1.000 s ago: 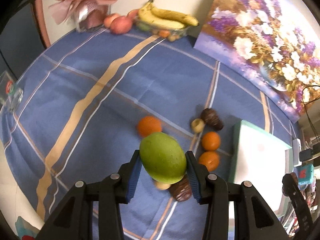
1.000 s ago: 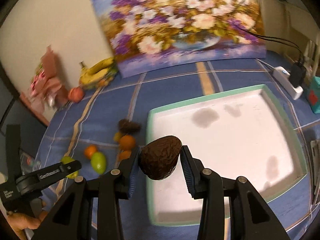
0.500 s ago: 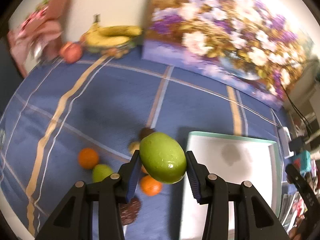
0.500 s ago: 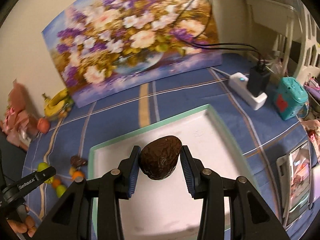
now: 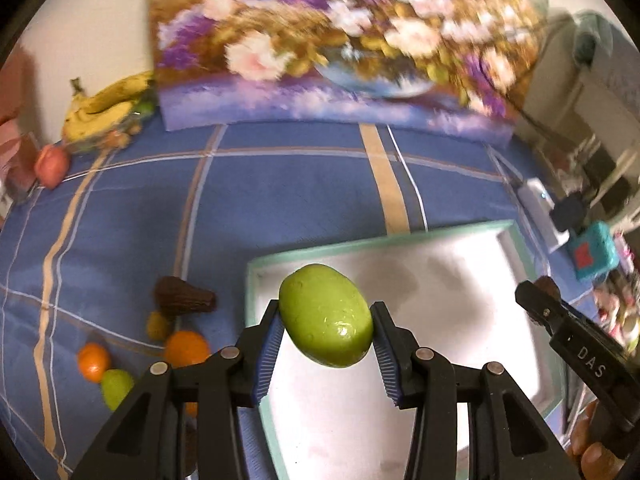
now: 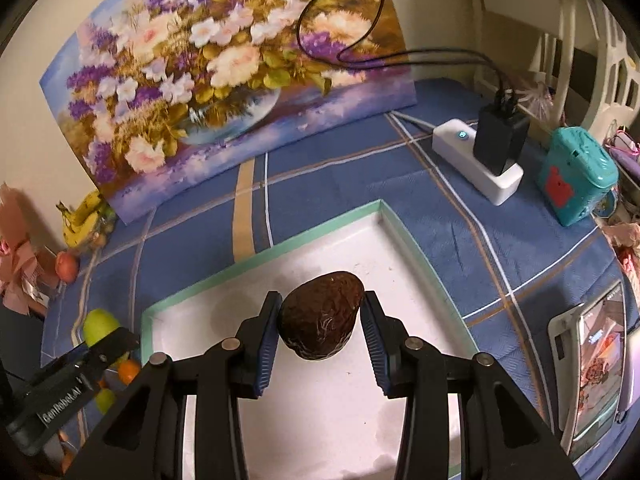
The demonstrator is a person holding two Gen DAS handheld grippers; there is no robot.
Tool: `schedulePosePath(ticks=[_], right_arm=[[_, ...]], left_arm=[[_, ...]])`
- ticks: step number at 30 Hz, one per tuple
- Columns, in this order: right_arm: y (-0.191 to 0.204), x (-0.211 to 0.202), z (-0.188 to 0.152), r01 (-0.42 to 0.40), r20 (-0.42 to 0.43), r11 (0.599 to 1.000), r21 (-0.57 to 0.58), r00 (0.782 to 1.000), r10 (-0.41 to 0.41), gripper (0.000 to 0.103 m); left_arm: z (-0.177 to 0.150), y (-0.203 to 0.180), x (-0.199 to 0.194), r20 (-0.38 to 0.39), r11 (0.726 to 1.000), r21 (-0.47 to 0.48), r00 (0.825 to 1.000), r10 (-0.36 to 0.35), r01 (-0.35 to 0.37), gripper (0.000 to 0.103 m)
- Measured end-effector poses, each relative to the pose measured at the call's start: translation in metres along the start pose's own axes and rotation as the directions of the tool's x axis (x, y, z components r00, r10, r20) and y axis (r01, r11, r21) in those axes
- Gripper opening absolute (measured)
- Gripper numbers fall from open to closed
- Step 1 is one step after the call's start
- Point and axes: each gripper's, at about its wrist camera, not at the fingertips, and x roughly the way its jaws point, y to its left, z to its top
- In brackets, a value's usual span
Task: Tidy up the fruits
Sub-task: 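Carry the mango and avocado over the white tray with both tools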
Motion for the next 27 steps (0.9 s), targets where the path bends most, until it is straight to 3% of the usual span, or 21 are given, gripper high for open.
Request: schedulePosePath(ticks=[11,16,27], right_arm=[[-0.01,0.041,-0.017,0.07,-0.141,0.997,0.02,0.988,-0.066,0.042],[-0.014,0.053,-0.024,0.084,-0.181,0.996,0.042,0.981,-0.075,0.042],[-0.009,0.057,-0.026,0.115,-0.164,0.993,-0.003,0.98,-0.114,0.042]], left_arm=[[-0.023,-0.006,0.052,-0.144,1.0,0.025,0.99,0.013,-0.009,0.046],[-0.025,-0.01,0.051,-0.131,0.999,0.048,0.991,0.02,-0.014,0.047],[-0.024,-0.007,0.051,-0.154,0.999,0.043,0.988,0.02,-0.014,0.047]])
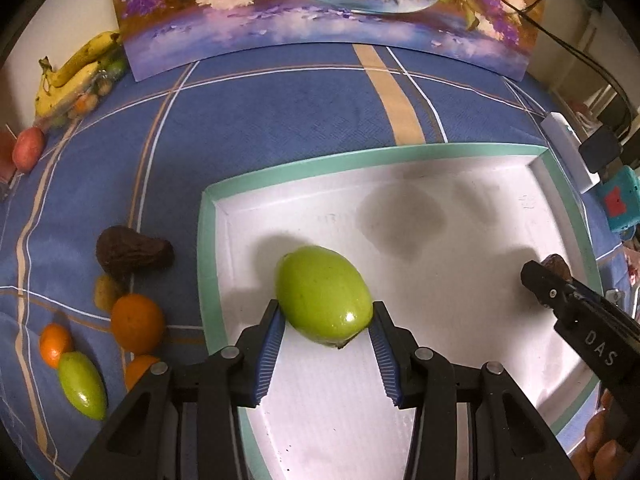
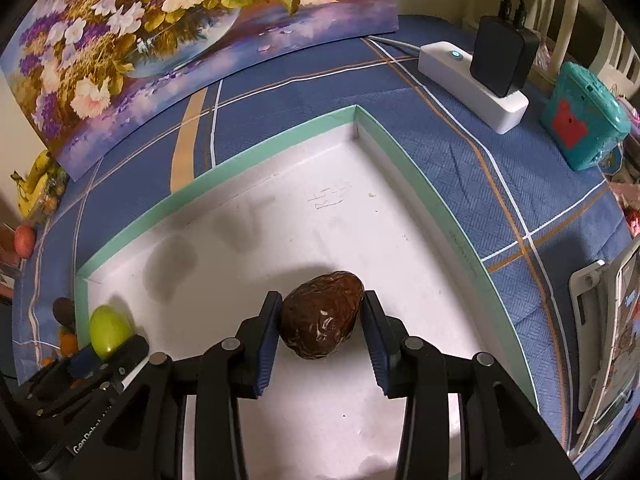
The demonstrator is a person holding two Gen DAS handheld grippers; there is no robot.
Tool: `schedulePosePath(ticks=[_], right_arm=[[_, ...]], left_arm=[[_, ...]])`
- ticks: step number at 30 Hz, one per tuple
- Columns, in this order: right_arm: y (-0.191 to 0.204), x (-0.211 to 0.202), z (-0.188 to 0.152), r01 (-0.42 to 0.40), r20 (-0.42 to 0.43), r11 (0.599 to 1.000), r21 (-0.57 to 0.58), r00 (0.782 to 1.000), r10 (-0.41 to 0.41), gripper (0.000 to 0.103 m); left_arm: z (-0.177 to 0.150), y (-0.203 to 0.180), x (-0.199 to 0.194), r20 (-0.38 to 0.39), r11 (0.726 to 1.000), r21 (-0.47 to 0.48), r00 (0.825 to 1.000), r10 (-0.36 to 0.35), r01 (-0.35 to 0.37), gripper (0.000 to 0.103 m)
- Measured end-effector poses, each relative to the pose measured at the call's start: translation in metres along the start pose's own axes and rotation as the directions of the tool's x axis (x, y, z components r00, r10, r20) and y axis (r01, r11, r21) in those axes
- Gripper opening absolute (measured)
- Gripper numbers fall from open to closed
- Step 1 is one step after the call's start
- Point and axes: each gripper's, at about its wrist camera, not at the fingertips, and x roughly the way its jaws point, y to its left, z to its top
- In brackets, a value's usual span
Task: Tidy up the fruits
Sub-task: 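Carry the mango and avocado over the white tray with both tools, then lower both fruits into the tray and open both tools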
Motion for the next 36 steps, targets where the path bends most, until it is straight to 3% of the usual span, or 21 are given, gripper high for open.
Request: schedulePosePath(ticks=[20,36], right_arm=[[-0.002,-0.011,-0.004,0.07,0.029,0.997,-0.028,0.997,-0.069,0.042],[0.001,-0.073,0.004,0.091,0.122,0.995,-0.042,0.989,-0.085,0.042]], left_arm=[[0.007,0.002,-0.031,0.017,0.999,0.002,0.998,-0.052,0.052,0.049],[0.016,0.007,-0.086,0.104,0.999,0.017,0.994,-0.046,0.045,0.049]])
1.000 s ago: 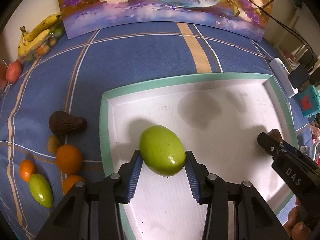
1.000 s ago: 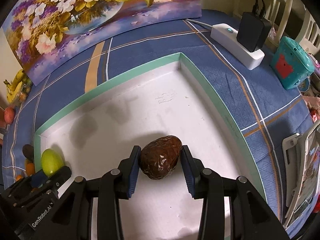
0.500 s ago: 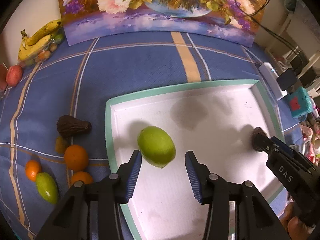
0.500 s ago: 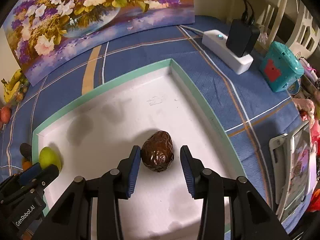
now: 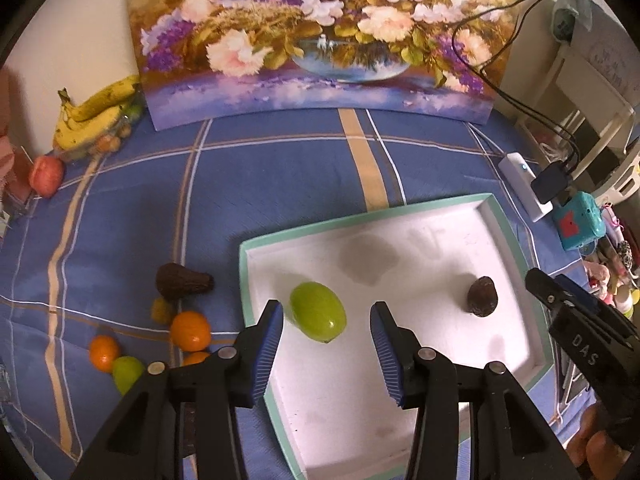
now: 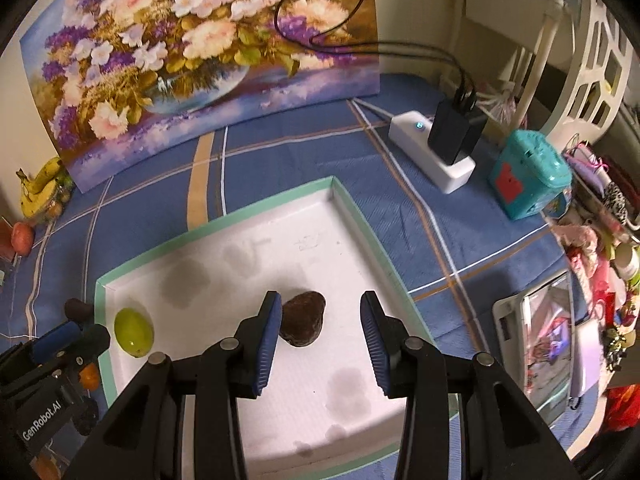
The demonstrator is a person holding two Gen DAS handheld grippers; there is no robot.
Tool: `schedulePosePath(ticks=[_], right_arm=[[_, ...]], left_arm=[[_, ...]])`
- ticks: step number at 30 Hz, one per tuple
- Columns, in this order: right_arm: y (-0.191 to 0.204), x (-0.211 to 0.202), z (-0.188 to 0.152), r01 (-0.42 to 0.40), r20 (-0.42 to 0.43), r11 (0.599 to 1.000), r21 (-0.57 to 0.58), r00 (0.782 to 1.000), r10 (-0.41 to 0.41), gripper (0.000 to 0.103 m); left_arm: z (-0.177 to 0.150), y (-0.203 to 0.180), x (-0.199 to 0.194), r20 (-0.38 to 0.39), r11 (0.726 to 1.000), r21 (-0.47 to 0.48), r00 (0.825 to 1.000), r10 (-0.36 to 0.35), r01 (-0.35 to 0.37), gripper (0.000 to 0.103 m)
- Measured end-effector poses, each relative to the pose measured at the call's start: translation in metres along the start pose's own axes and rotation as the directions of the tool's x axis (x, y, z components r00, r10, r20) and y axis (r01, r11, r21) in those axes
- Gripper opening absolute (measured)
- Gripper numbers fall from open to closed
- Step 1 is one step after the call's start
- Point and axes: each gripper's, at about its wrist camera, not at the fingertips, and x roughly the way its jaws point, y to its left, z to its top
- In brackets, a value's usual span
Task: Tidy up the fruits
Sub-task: 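Lower both fruits into the tray and open both tools, then withdraw both tools from the tray back toward the fruit cluster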
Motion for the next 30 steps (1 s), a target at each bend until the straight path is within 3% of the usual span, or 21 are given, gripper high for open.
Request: schedulePosePath(ticks=[4,7,9,11,15,17,19,26,28,30], right_arm=[[0.0,-0.013,0.003,-0.002,0.023,1.0,0.001,1.0,0.002,0.042],[0.001,-0.02,0.004,-0.003,0.035,1.0,-0.004,0.999,0.003,0.042],[0.003,-0.021,0.004,0.002,0.032,1.0,-0.016,0.999,-0.001,0.043],[0.004,-0.02,0.003,0.013,0.028,1.0,-0.026,1.0,-0.012,0.052],[0.006,-0.013,0.001,0.022,0.008,0.999,-0.042,1.0,-0.022,0.058],[0.006,-0.008,-0.001,0.035,-0.005,0.998,-0.048,0.999,-0.036,0.066],[0.007,-0.004,-0.002,0.04,-0.012,0.998,-0.057,0.999,-0.041,0.074],[0.012,0.01,-0.008,0.036,-0.047,0.996,-0.087,0.998,-0.04,0.081],[0.012,0.011,-0.009,0.038,-0.043,0.995,-0.093,0.998,-0.042,0.095],[0.011,0.011,-0.009,0.032,-0.034,0.996,-0.084,0.999,-0.035,0.096]], left_arm=[[0.002,0.004,-0.005,0.008,1.0,-0.016,1.0,-0.003,0.003,0.05],[0.002,0.01,-0.008,0.012,0.999,-0.032,1.0,0.001,-0.001,0.065],[0.002,0.013,-0.007,0.006,0.999,-0.042,1.0,0.012,-0.011,0.066],[0.001,0.016,-0.003,-0.005,0.998,-0.045,0.999,0.039,-0.039,0.082],[-0.002,0.024,0.01,-0.028,0.991,-0.038,0.992,0.124,-0.125,0.092],[-0.004,0.03,0.015,-0.04,0.987,-0.05,0.988,0.151,-0.153,0.102],[-0.006,0.036,0.02,-0.05,0.983,-0.069,0.985,0.168,-0.171,0.103],[-0.009,0.056,0.028,-0.082,0.973,-0.12,0.979,0.188,-0.197,0.103],[-0.009,0.06,0.028,-0.091,0.968,-0.134,0.975,0.201,-0.212,0.103],[-0.009,0.062,0.027,-0.093,0.968,-0.149,0.977,0.191,-0.203,0.103]])
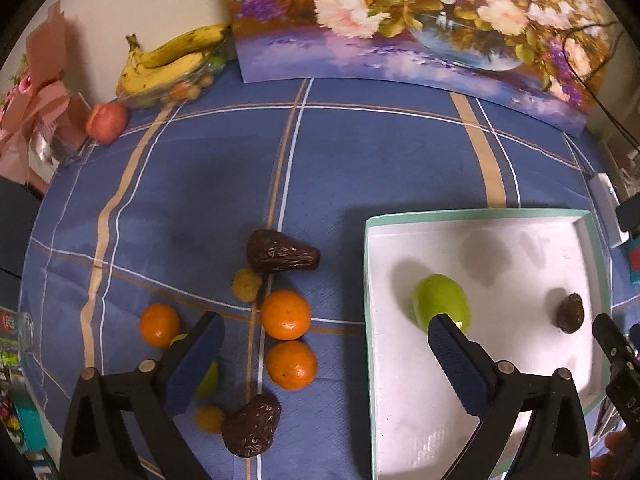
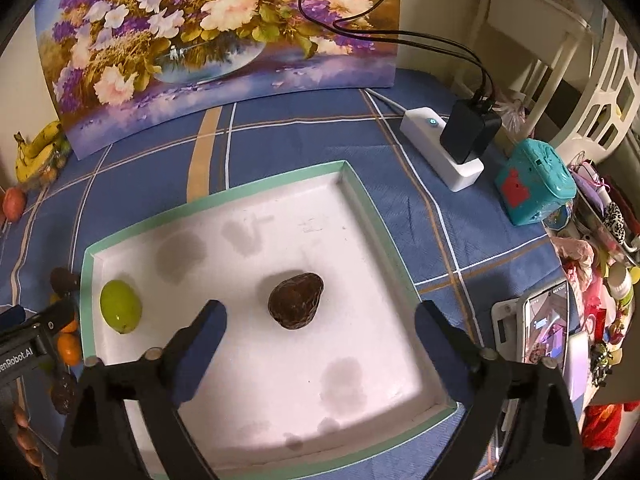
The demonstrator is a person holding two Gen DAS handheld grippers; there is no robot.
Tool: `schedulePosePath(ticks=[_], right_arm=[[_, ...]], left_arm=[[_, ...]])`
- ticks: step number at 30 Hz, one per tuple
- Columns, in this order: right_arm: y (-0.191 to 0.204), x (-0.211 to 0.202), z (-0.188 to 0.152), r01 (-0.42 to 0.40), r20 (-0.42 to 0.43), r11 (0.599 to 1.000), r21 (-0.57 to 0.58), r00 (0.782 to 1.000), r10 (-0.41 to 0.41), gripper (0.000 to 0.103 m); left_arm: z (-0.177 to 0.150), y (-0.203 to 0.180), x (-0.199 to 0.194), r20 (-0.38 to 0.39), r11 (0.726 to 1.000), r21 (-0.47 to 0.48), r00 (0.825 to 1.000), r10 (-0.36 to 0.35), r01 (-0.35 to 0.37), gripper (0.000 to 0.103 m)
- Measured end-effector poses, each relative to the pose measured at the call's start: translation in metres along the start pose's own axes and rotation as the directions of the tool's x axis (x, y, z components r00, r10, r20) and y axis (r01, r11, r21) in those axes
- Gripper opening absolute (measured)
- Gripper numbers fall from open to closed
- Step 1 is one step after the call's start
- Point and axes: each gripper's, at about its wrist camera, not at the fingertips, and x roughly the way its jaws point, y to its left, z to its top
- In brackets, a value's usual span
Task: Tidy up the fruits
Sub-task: 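Withdraw both tools from the tray back toward the fruit cluster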
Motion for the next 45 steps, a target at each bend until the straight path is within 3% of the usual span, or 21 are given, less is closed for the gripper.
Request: schedulePosePath(ticks=[15,30,38,45], right_arm=[[0.007,-0.016,0.002,-0.042,0.088,0.999,0.009,0.995,0.041,0.096],[0.026,-0.035,-0.015,-0.065,0.116,0.998,-0.015,0.991,0.067,0.096],[0.054,-0.059,-0.023,-0.047,0.197,0.99,-0.131,0.978,0.072,0.096],[0.094,-0.072,-0.027,-0.093,0.23,0.968,-0.232,0.962,0.148,0.096]], left_arm=[[-0.002,0.01,-0.02,0.045,1.0,-0.005,0.999,-0.022,0.022,0.103],[-0.015,0.046,-0.043,0.115,0.998,-0.029,0.992,-0.054,0.058,0.103],[-0.018,0.081,-0.062,0.199,0.992,-0.075,0.977,-0.081,0.098,0.103],[-0.021,0.123,-0.074,0.249,0.988,-0.118,0.966,-0.065,0.097,0.103]])
